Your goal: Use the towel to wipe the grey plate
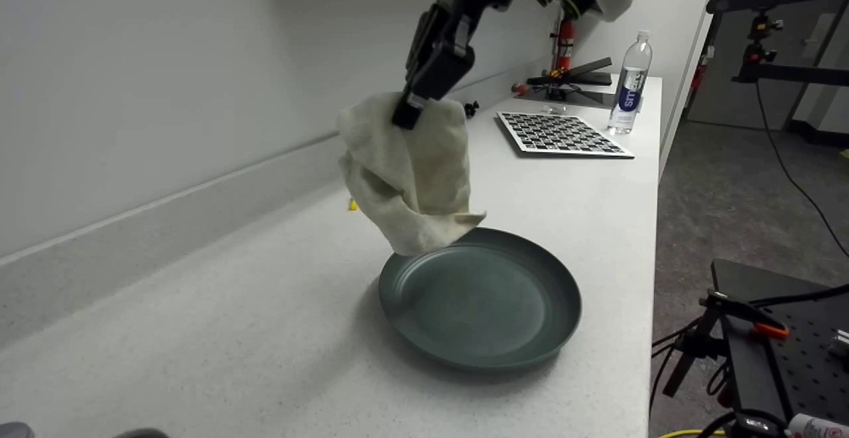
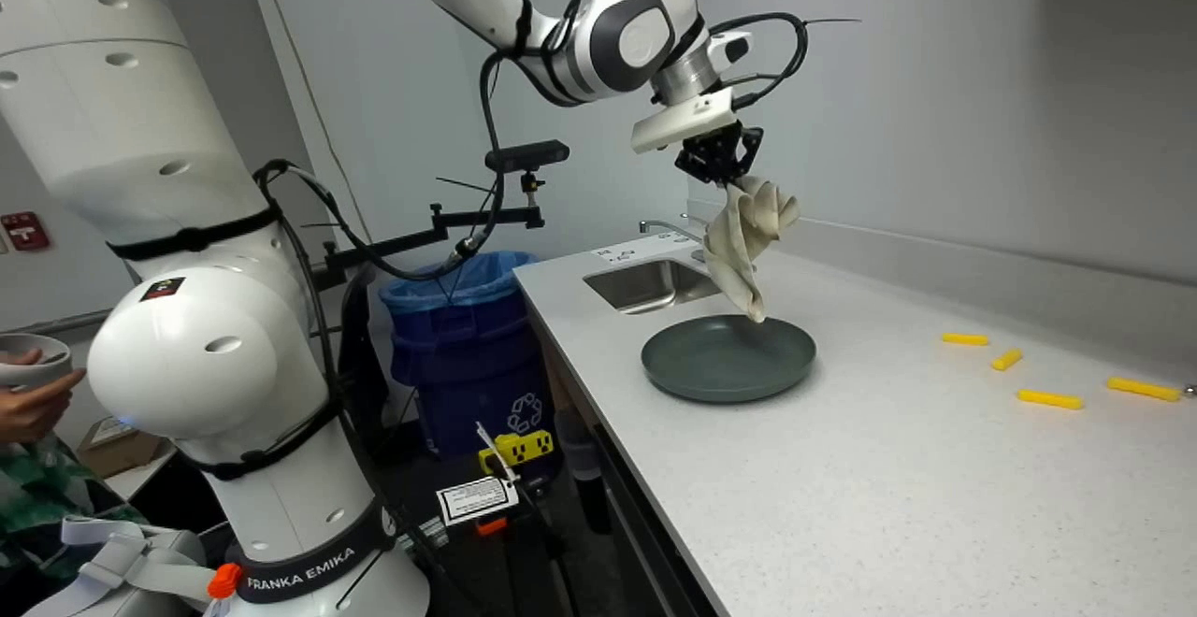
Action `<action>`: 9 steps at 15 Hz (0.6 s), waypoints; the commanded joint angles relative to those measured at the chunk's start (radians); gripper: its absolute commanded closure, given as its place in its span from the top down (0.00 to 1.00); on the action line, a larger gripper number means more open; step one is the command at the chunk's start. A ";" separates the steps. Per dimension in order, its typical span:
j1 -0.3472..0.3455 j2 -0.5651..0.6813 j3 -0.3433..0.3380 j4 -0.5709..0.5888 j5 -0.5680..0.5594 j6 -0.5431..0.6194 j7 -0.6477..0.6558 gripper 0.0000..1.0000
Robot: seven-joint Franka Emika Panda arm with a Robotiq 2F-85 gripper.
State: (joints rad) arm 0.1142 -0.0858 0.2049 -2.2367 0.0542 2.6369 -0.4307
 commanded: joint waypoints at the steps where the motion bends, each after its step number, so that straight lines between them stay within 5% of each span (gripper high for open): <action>1: 0.019 0.007 -0.045 -0.061 0.020 0.022 0.010 0.01; 9: -0.003 0.160 -0.070 -0.035 0.038 0.011 -0.003 0.01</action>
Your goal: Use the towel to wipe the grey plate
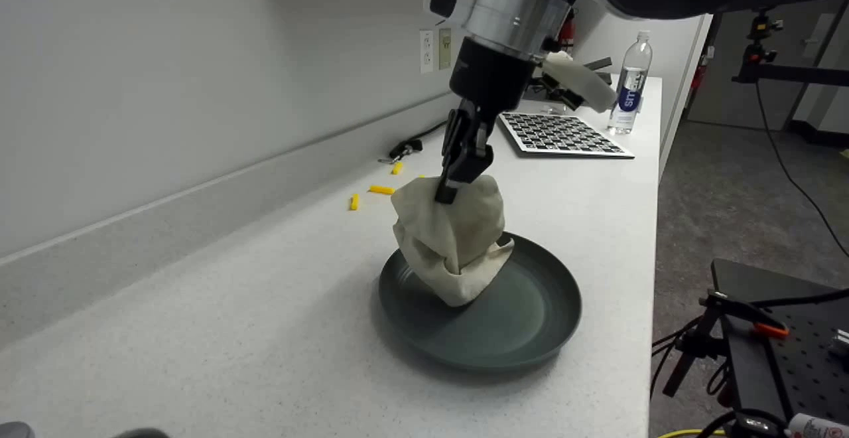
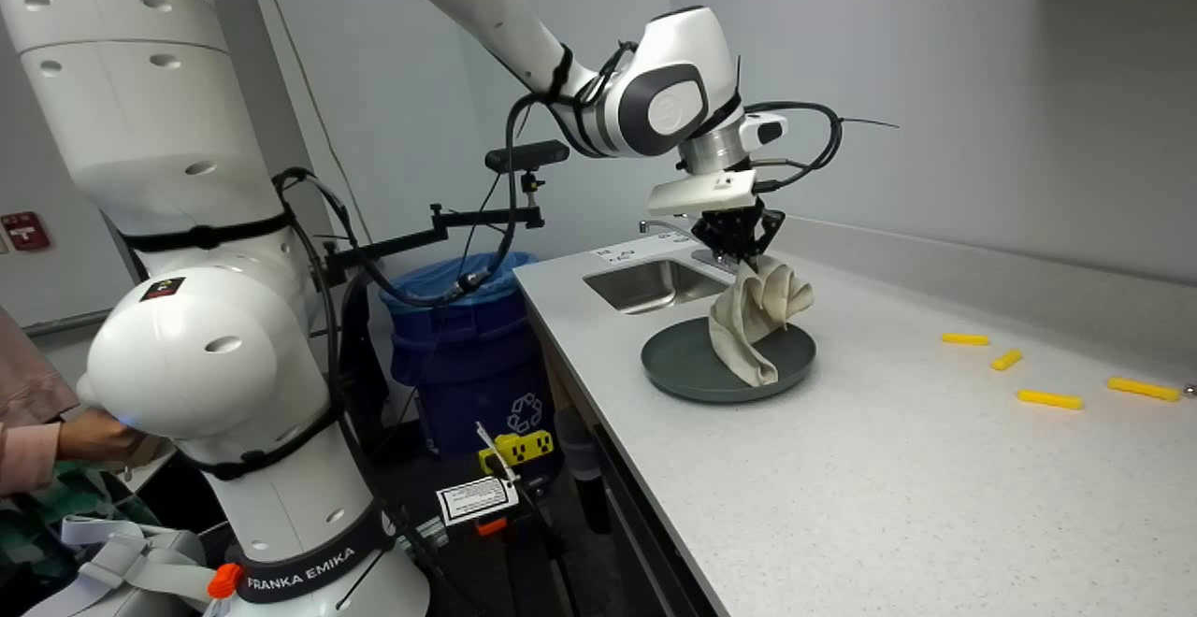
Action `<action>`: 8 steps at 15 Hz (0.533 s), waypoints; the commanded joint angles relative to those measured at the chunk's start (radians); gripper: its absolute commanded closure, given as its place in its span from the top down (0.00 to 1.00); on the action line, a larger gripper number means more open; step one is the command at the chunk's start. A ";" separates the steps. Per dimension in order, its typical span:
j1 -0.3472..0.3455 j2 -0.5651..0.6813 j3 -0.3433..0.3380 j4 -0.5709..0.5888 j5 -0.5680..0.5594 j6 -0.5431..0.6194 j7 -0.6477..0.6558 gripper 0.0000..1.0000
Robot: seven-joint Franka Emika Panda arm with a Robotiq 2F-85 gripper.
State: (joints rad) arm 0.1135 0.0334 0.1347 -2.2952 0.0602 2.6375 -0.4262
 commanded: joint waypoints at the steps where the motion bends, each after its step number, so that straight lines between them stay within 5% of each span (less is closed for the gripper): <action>1: 0.000 0.076 0.007 0.045 0.034 0.012 0.000 0.01; 8: -0.002 0.175 0.093 0.142 0.107 -0.013 -0.036 0.01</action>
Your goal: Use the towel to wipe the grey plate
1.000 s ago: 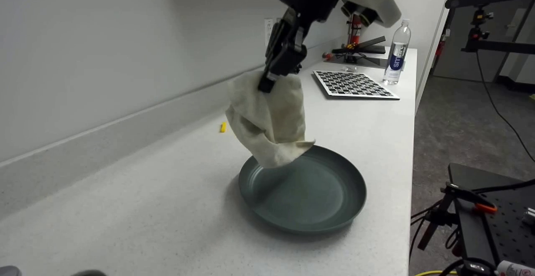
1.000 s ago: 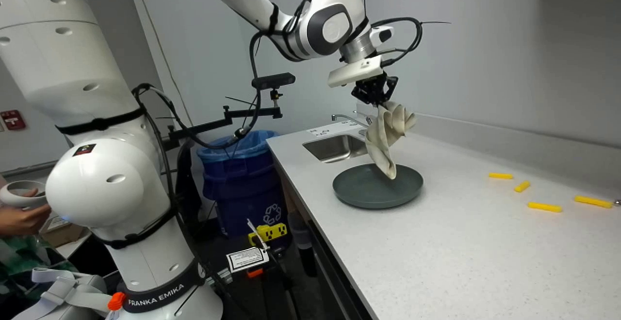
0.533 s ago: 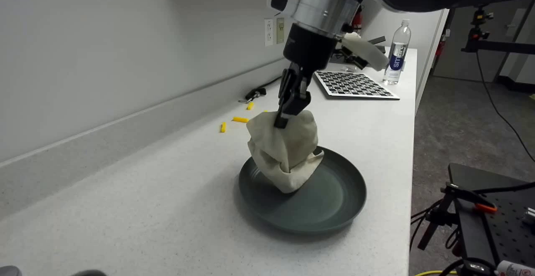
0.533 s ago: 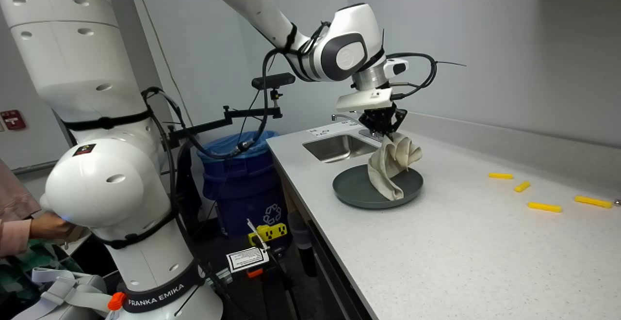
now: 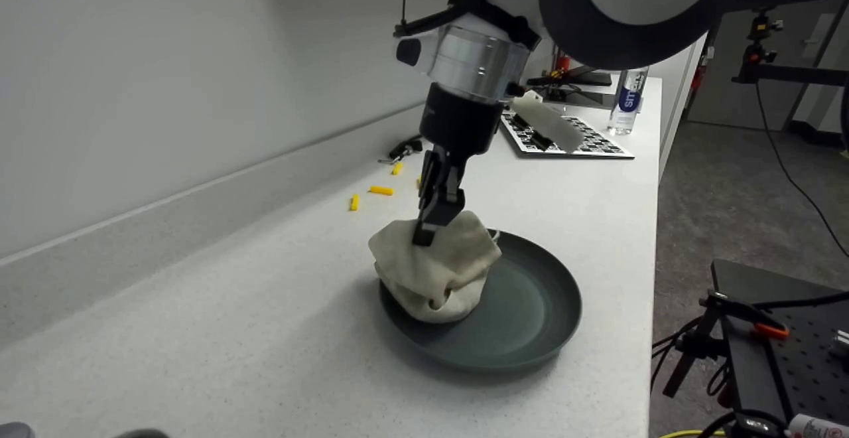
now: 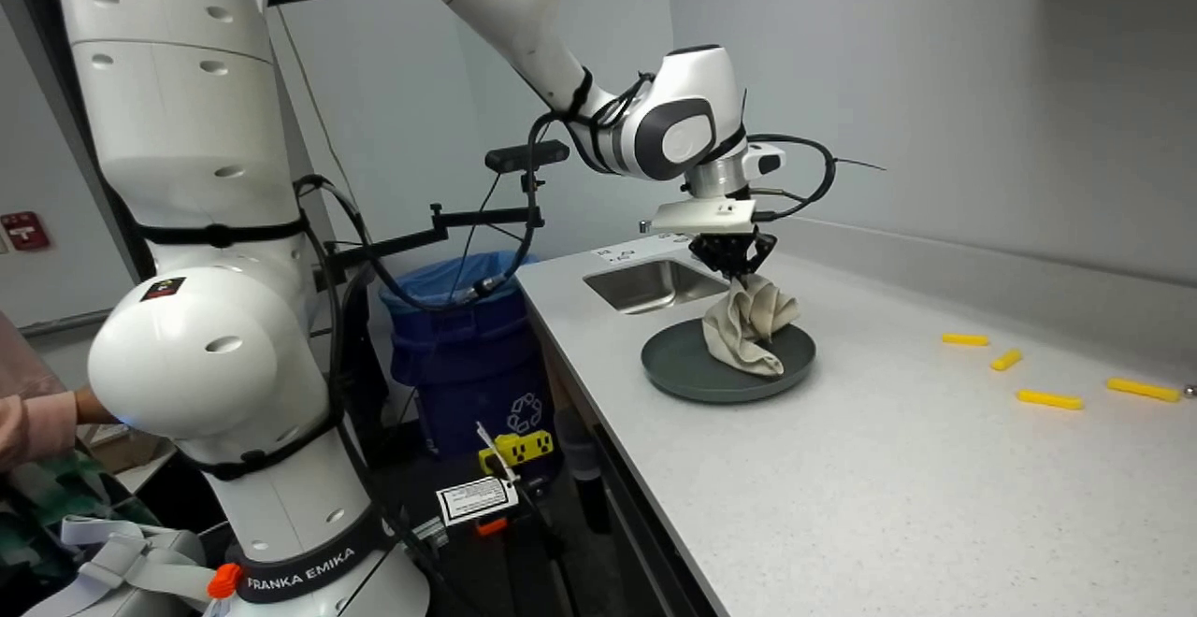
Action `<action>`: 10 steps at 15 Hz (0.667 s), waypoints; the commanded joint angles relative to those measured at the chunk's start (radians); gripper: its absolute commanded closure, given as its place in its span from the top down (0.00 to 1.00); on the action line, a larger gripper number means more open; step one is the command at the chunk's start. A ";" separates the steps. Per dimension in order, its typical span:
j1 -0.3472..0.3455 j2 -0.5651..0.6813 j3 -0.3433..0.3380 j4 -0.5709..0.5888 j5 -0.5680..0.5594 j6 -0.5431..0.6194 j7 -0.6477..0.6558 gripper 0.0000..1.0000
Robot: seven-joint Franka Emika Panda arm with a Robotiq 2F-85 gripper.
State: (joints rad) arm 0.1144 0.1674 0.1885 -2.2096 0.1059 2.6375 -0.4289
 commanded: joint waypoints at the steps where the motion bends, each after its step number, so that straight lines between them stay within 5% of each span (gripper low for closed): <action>1: -0.003 0.041 0.055 0.059 0.073 -0.029 -0.041 0.01; 10: 0.019 -0.094 0.108 -0.057 0.123 -0.221 -0.011 0.01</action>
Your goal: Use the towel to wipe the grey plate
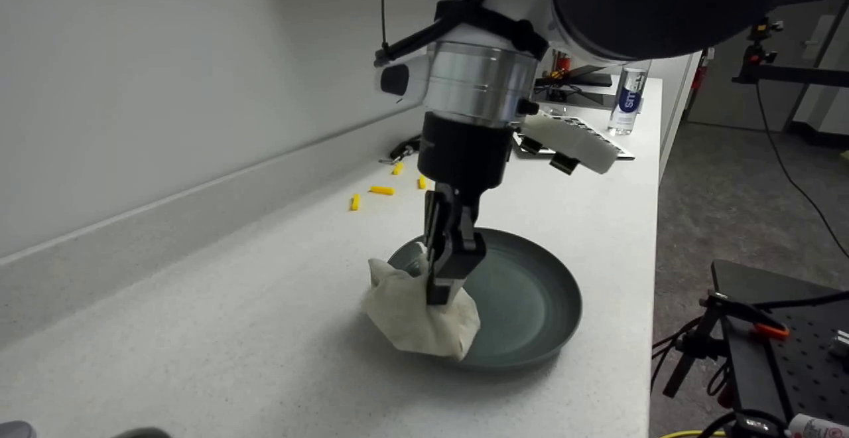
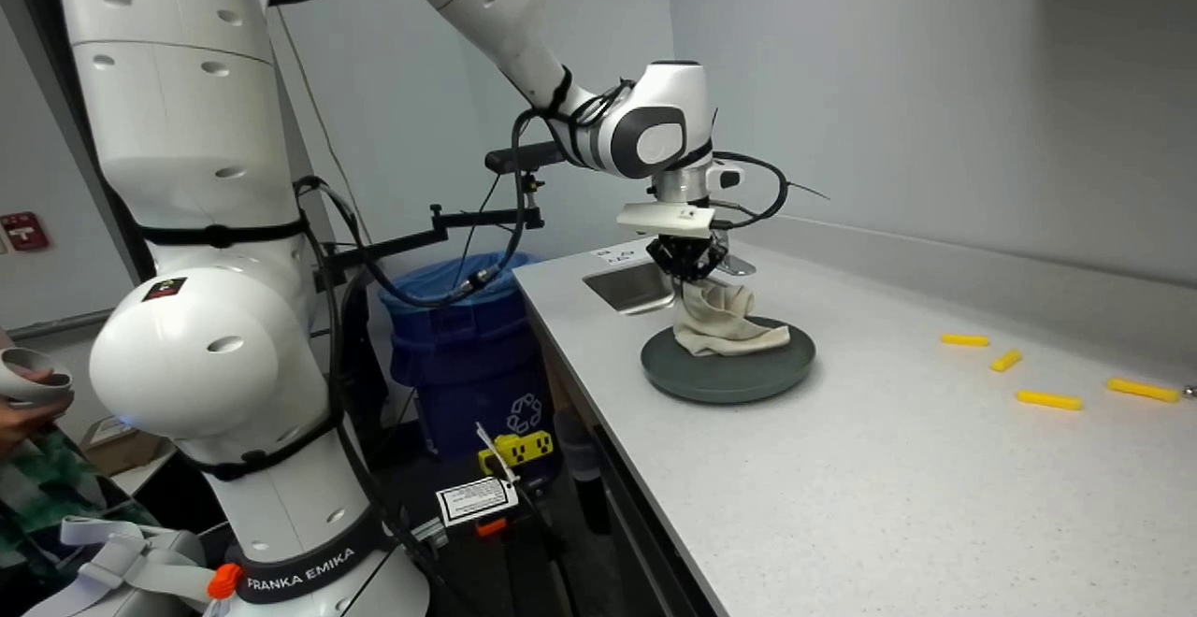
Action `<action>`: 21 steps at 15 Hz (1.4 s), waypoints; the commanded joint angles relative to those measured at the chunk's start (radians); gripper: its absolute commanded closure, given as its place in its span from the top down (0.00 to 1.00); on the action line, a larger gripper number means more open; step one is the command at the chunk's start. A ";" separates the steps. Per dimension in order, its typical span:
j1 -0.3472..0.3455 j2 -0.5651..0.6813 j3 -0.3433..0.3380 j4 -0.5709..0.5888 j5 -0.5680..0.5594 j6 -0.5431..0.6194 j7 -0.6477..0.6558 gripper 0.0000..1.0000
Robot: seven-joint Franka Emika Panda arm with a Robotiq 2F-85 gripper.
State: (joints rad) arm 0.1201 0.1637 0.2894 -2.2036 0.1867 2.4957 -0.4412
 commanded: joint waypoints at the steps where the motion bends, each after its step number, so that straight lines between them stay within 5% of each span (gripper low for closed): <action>1: 0.020 -0.109 0.006 -0.077 0.044 -0.106 0.008 0.01; 6: 0.053 -0.176 -0.013 -0.121 -0.002 -0.170 0.097 0.01; 12: 0.071 -0.224 -0.019 -0.122 -0.299 -0.308 0.382 0.01; 21: 0.092 -0.237 -0.004 -0.125 -0.517 -0.356 0.717 0.01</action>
State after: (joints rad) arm 0.1934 -0.0433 0.2884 -2.3128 -0.2371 2.1440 0.1469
